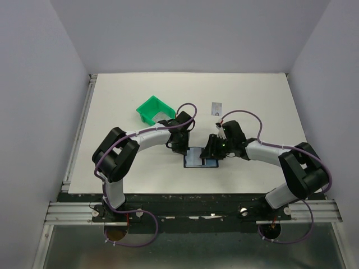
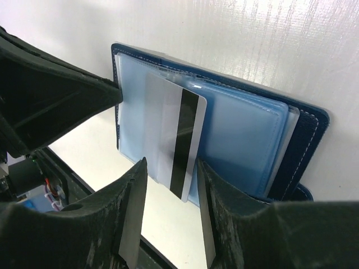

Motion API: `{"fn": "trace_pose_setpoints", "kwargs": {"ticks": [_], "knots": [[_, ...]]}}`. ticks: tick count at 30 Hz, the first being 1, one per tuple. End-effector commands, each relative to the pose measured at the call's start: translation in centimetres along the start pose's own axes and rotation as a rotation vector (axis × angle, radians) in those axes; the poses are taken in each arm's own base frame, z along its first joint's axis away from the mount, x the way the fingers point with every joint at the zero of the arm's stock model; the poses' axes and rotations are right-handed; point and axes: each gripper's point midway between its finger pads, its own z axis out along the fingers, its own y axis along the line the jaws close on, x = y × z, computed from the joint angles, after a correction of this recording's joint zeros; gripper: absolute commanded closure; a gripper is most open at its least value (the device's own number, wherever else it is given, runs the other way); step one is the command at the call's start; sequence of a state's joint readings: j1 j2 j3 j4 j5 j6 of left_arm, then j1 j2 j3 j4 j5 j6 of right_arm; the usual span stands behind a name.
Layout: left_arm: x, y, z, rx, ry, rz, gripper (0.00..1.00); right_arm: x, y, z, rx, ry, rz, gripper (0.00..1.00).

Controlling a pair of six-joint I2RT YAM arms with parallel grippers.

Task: Put the credit cards into the card holder
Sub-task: Insert the credit card into the card holder.

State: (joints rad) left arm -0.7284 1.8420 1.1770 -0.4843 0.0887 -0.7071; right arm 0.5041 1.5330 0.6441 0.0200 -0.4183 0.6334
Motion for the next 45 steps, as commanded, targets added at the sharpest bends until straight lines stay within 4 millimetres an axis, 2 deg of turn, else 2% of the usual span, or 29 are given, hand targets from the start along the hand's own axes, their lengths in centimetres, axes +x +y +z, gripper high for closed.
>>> {"fn": "trace_pose_setpoints", "kwargs": {"ticks": [1, 5, 12, 18, 22, 23, 40, 45], "knots": [[0.8, 0.7, 0.5, -0.024, 0.017, 0.011, 1.0, 0.3, -1.5, 0.0, 0.088, 0.016, -0.012, 0.51], [0.8, 0.8, 0.5, -0.024, 0.018, 0.011, 1.0, 0.3, -1.6, 0.4, 0.087, 0.027, -0.016, 0.56], [0.7, 0.7, 0.5, -0.023, 0.017, 0.011, 1.0, 0.1, -1.5, 1.1, 0.074, 0.043, -0.015, 0.76], [0.7, 0.7, 0.5, -0.024, 0.016, 0.013, 1.0, 0.2, -0.9, 1.5, 0.041, 0.056, -0.015, 0.85], [0.7, 0.7, 0.6, -0.025, 0.018, 0.014, 1.0, 0.8, -0.5, 1.8, 0.026, 0.08, 0.004, 0.92], [0.8, 0.8, 0.6, -0.026, 0.019, 0.013, 1.0, 0.4, 0.0, 2.0, 0.005, 0.06, -0.005, 0.94], [0.8, 0.7, 0.5, -0.018, 0.012, 0.012, 1.0, 1.3, 2.1, 3.0, -0.048, 0.098, -0.014, 0.97], [0.7, 0.7, 0.5, -0.018, 0.009, 0.014, 1.0, 1.6, 3.2, 3.1, -0.113, 0.125, -0.028, 0.96]]}}
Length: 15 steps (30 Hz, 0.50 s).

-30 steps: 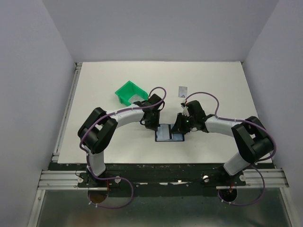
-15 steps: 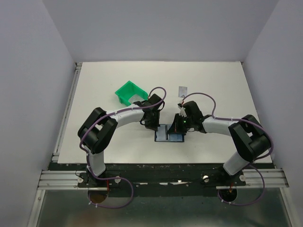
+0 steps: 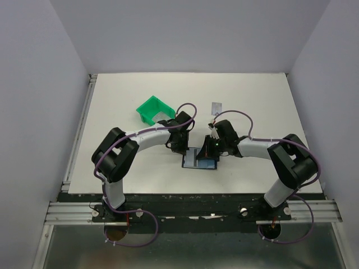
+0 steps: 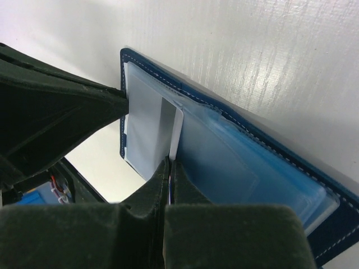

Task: Put the credit cards into the card holder
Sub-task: Insert the credit card into the card holder.

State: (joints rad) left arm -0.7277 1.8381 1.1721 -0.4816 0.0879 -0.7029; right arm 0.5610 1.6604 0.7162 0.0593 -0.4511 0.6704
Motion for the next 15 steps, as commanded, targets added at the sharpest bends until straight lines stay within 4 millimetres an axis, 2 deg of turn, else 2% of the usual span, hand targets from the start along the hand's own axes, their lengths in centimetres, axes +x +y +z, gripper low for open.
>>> {"fn": "trace_pose_setpoints", "kwargs": {"ticks": [1, 11, 15], "knots": [[0.9, 0.7, 0.6, -0.021, 0.015, 0.013, 1.0, 1.0, 1.7, 0.7, -0.081, 0.063, -0.033, 0.96], [0.8, 0.7, 0.3, -0.016, 0.005, 0.009, 1.0, 0.0, 1.1, -1.5, 0.02, -0.005, -0.084, 0.69], [0.4, 0.7, 0.0, -0.016, -0.022, 0.003, 1.0, -0.9, 0.8, -2.9, 0.075, -0.064, -0.121, 0.68]]}}
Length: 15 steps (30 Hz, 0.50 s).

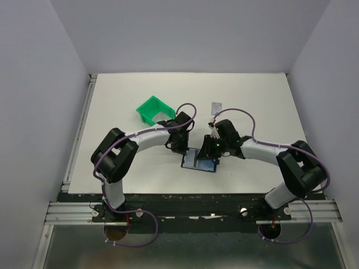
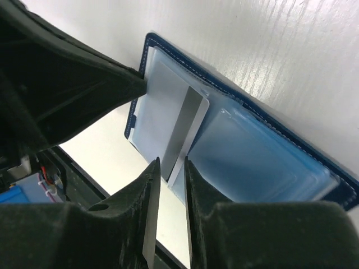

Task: Put the credit cards into the card holder
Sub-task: Insert the credit card into the card holder.

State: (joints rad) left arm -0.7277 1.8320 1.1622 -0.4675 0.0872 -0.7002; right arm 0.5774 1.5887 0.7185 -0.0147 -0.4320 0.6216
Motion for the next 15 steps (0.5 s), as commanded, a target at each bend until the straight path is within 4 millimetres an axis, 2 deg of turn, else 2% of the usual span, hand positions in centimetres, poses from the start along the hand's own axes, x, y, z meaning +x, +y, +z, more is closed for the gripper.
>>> {"fn": "trace_pose_setpoints", "kwargs": {"ticks": [1, 7, 12, 15], "knots": [[0.3, 0.7, -0.2, -0.017, -0.023, 0.0, 1.0, -1.4, -0.2, -2.1, 0.085, -0.079, -0.071, 0.68], [-1.1, -0.4, -1.7, 0.045, -0.114, 0.02, 1.0, -2.5, -1.4, -4.1, 0.197, -0.149, -0.103, 0.62], [-2.8, -1.4, -4.4, 0.088, -0.222, 0.036, 1.0, -3.4, -1.9, -4.6, 0.249, -0.178, -0.108, 0.59], [-3.7, -1.3, -6.0, 0.081, -0.281, 0.034, 1.0, -5.0, -1.7, -4.9, 0.276, -0.221, -0.12, 0.58]]}}
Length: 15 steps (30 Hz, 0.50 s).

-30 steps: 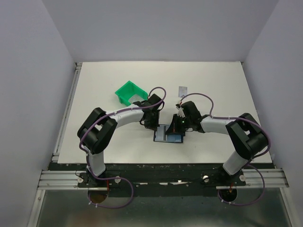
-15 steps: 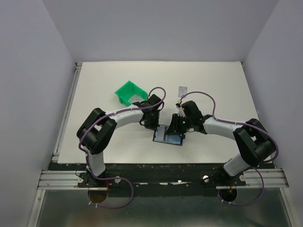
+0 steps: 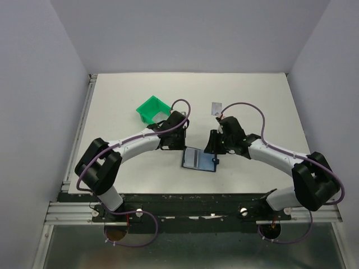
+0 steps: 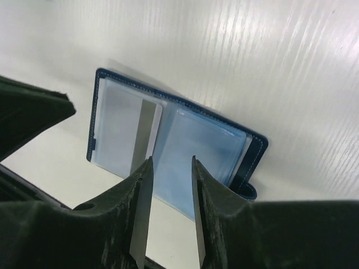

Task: Put the credit cards into the card holder
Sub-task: Insert the credit card into the card holder, then move the credit card to the corner of the board.

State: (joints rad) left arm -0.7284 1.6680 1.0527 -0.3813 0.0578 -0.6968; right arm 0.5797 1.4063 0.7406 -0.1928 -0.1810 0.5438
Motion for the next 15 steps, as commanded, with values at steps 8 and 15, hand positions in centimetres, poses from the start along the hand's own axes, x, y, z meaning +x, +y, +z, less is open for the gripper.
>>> {"fn": "trace_pose_setpoints", "kwargs": {"ticks": [8, 15], "knots": [[-6.2, 0.5, -4.6, -0.014, -0.24, -0.002, 1.0, -11.3, -1.0, 0.8, 0.119, -0.167, -0.018, 0.57], [-11.6, 3.0, -5.7, -0.012, -0.307, -0.052, 0.9, -18.5, -4.4, 1.9, 0.212, -0.249, 0.055, 0.55]]}}
